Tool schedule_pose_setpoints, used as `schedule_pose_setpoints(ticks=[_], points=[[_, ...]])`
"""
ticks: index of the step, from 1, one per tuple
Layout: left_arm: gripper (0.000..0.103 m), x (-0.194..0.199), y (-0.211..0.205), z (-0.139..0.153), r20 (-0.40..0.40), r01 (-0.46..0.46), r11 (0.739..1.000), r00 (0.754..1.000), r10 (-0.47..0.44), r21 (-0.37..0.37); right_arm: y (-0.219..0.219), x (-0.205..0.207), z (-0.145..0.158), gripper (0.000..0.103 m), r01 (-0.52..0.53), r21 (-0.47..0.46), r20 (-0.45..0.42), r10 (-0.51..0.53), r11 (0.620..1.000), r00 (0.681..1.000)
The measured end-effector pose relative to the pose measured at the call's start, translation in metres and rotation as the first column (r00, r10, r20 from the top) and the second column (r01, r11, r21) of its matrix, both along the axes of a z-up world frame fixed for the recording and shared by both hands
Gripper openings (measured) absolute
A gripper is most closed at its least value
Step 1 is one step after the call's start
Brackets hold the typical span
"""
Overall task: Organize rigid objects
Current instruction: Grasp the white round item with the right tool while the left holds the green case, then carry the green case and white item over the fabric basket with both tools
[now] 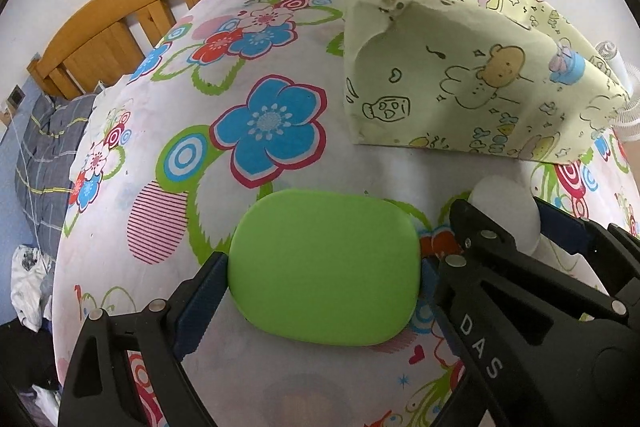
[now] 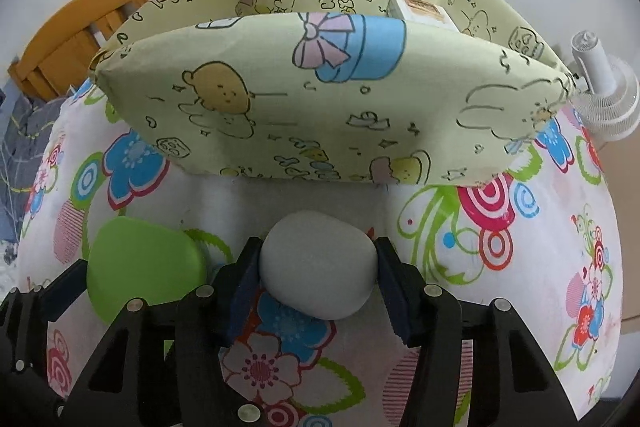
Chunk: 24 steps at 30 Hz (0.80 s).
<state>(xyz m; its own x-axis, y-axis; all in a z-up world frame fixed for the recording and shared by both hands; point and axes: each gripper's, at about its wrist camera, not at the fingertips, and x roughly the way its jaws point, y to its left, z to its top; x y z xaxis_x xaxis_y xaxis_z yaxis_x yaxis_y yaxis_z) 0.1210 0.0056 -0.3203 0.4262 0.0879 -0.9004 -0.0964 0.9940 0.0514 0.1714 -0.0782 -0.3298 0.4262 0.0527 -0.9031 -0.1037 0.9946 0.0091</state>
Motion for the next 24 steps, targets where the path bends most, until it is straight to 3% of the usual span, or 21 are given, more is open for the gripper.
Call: schedule_pose_setpoints(ticks=[12,24], points=[[0.095,-0.021,-0.010,0.008,0.015,0.018,1.000,1.000,-0.018,0.000,-0.021,-0.032,0.004,0.059,0.023,0.010,0.007,-0.023,1.000,1.000],[0.095,-0.040,-0.020,0.034,0.053,0.036,0.999,0.998,-0.036,-0.006,-0.045,-0.061,0.036,0.059,0.046,0.017,0.039,-0.047,0.999,0.998]])
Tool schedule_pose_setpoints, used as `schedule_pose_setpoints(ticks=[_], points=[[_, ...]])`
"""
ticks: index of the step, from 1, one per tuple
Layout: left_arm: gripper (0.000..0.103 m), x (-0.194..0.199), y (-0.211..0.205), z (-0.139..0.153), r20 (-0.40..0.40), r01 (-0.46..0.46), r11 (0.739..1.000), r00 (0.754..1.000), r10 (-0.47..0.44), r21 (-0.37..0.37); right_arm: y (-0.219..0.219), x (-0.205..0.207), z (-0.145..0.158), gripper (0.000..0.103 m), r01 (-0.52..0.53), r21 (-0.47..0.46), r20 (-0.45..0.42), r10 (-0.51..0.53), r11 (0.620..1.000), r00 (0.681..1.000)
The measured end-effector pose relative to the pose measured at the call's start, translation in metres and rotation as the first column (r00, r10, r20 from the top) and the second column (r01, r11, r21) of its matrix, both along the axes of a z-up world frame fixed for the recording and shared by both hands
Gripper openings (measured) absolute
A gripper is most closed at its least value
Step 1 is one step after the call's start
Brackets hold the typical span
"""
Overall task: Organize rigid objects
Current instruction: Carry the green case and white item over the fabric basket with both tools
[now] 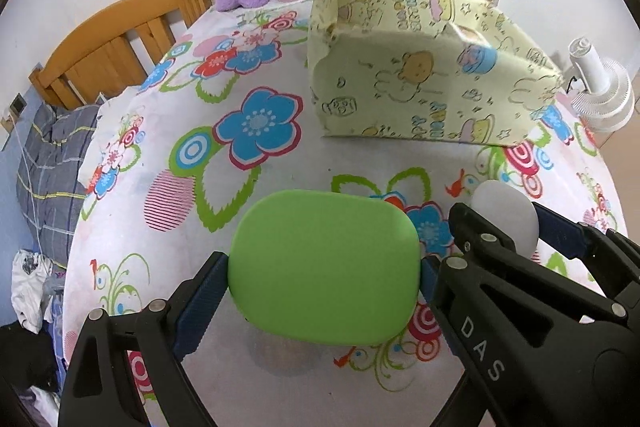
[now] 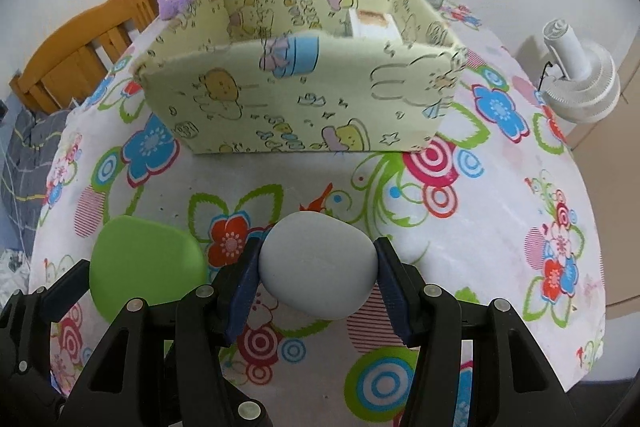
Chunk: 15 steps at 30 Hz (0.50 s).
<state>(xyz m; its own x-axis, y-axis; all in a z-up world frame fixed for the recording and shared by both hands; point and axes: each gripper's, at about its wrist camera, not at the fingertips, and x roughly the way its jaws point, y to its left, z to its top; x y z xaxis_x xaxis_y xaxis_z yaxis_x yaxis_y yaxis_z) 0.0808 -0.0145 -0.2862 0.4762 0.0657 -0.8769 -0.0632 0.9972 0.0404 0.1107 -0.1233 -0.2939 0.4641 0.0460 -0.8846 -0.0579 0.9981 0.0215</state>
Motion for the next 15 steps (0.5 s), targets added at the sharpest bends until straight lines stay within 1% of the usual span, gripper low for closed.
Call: schedule_pose_setpoints(ticks=[5,11,15], points=[[0.095,-0.004,-0.005,0.016,0.028,0.004,1.000,1.000,-0.004,0.004,0.003,0.001,0.017,0.059,0.006,0.008,0.023,-0.007,1.000,1.000],[0.095,-0.008,-0.008,0.039,0.052,0.004,1.000,0.999,-0.003,-0.010,0.002,-0.002,0.039,0.059,0.018,0.007,0.050,-0.018,1.000,0.999],[0.095,-0.010,-0.012,0.057,0.086,0.010,1.000,0.996,-0.010,-0.007,-0.002,-0.005,0.057,0.059,0.025,0.005,0.075,-0.025,1.000,0.997]])
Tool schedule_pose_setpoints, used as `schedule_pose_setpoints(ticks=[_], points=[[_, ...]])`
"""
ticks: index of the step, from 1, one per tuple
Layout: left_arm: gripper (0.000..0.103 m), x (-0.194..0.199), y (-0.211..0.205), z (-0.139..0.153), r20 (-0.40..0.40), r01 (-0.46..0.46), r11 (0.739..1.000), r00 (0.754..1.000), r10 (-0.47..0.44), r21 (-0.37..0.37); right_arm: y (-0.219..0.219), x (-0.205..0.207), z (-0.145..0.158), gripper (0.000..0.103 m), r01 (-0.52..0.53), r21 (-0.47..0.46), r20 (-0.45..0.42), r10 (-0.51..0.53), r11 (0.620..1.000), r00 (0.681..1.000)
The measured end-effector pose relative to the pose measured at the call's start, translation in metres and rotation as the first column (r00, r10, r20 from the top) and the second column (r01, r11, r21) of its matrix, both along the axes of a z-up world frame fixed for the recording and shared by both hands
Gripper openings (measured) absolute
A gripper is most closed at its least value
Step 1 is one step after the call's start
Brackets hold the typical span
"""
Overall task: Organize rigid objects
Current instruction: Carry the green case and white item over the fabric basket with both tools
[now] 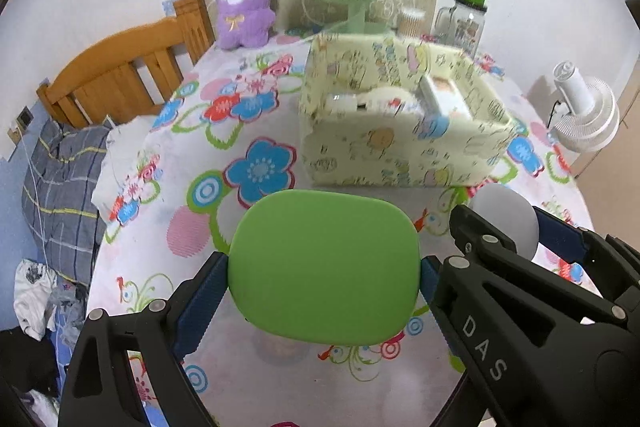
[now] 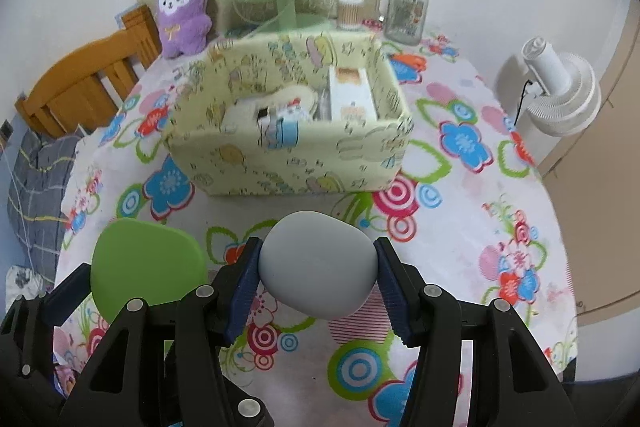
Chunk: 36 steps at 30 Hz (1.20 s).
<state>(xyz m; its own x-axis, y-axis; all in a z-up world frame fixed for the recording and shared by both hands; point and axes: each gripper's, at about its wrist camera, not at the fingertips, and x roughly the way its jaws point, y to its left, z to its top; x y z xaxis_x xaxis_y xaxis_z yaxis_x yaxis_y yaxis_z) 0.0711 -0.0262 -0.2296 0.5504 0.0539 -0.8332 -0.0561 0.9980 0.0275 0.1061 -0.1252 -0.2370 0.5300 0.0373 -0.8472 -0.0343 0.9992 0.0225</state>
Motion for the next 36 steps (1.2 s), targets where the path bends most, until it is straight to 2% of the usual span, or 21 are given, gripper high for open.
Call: schedule_pose_setpoints(ticks=[20,36], points=[[0.095,-0.010,-0.007,0.064,0.098,0.017,1.000,0.995,-0.018,0.009,-0.010,-0.014,0.071,0.059,0.023,0.019,0.100,-0.025,1.000,0.995],[0.095,0.002,-0.010,0.083,0.156,0.029,0.999,0.987,-0.026,-0.018,-0.014,-0.005,0.096,0.059,0.033,0.014,0.169,-0.035,0.999,0.985]])
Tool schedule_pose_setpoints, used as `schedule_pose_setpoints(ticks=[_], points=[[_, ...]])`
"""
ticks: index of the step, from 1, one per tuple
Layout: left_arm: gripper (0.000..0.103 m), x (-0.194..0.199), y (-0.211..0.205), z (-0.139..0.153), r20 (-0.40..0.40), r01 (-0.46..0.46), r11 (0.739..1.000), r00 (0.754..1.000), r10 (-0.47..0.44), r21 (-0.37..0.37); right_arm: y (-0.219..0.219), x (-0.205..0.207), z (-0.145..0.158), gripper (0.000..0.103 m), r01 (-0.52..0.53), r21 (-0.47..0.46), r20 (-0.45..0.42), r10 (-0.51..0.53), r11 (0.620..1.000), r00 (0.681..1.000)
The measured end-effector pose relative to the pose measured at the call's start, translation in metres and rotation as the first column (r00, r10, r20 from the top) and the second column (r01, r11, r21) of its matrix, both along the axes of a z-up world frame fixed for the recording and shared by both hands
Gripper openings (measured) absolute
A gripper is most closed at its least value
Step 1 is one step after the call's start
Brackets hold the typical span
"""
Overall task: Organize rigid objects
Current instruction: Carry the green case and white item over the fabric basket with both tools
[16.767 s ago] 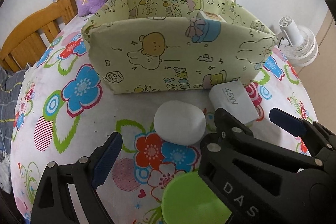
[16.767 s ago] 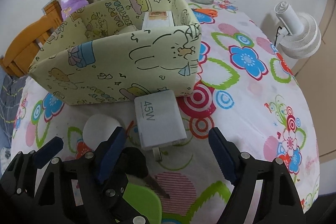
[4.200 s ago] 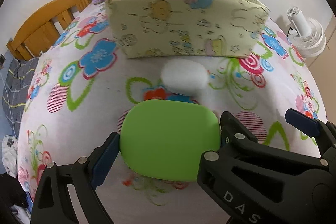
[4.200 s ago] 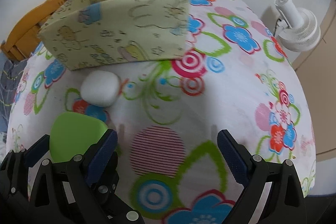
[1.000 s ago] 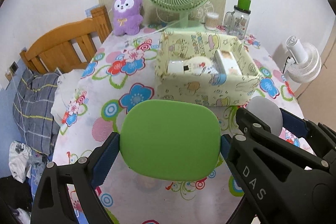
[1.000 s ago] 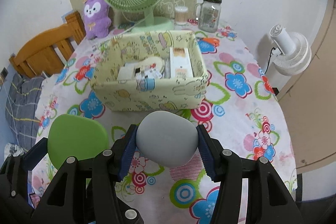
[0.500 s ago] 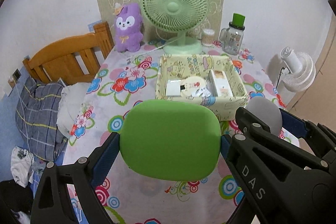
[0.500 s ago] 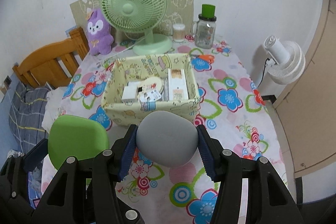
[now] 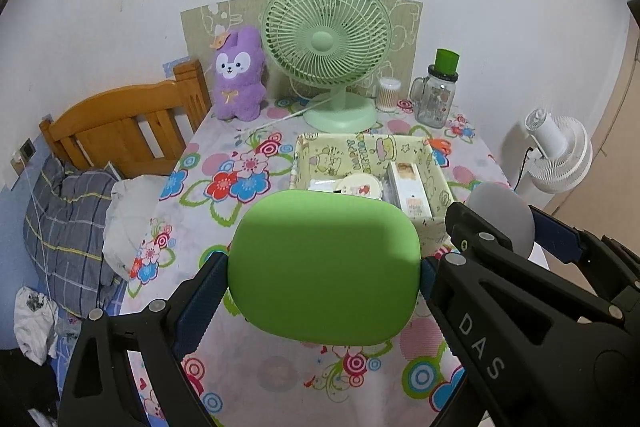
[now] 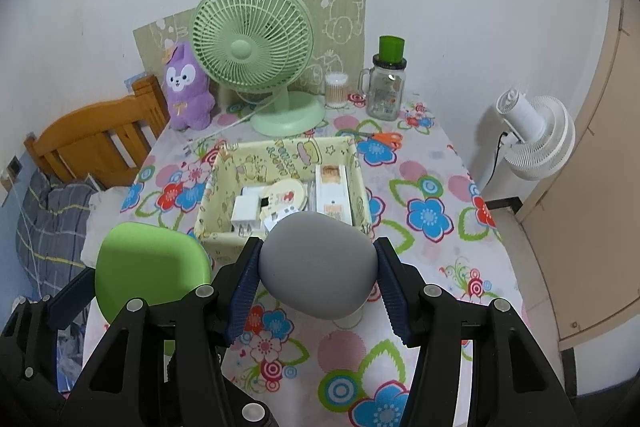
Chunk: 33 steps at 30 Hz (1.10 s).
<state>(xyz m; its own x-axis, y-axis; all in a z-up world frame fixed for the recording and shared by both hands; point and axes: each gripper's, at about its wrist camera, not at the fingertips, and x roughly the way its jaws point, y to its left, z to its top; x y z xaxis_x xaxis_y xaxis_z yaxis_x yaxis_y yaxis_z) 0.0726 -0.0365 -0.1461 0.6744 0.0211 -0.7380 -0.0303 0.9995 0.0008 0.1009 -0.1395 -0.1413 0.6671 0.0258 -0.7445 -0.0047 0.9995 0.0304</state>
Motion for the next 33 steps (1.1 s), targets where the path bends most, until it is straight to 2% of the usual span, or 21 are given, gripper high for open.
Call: schedule_pose_setpoints(ticks=[18,33], points=[[0.095,0.044,0.010,0.000,-0.015,-0.018,1.000,1.000,0.019,0.018,0.011,0.049,-0.004,0.059,-0.027,0.024,-0.013,0.027,0.999,1.000],[0.095,0.093,0.023,-0.018,-0.073,-0.049,0.998,0.996,0.051,0.027,0.027,0.103,-0.026,0.059,-0.063,0.054,-0.065,0.067,0.997,0.996]])
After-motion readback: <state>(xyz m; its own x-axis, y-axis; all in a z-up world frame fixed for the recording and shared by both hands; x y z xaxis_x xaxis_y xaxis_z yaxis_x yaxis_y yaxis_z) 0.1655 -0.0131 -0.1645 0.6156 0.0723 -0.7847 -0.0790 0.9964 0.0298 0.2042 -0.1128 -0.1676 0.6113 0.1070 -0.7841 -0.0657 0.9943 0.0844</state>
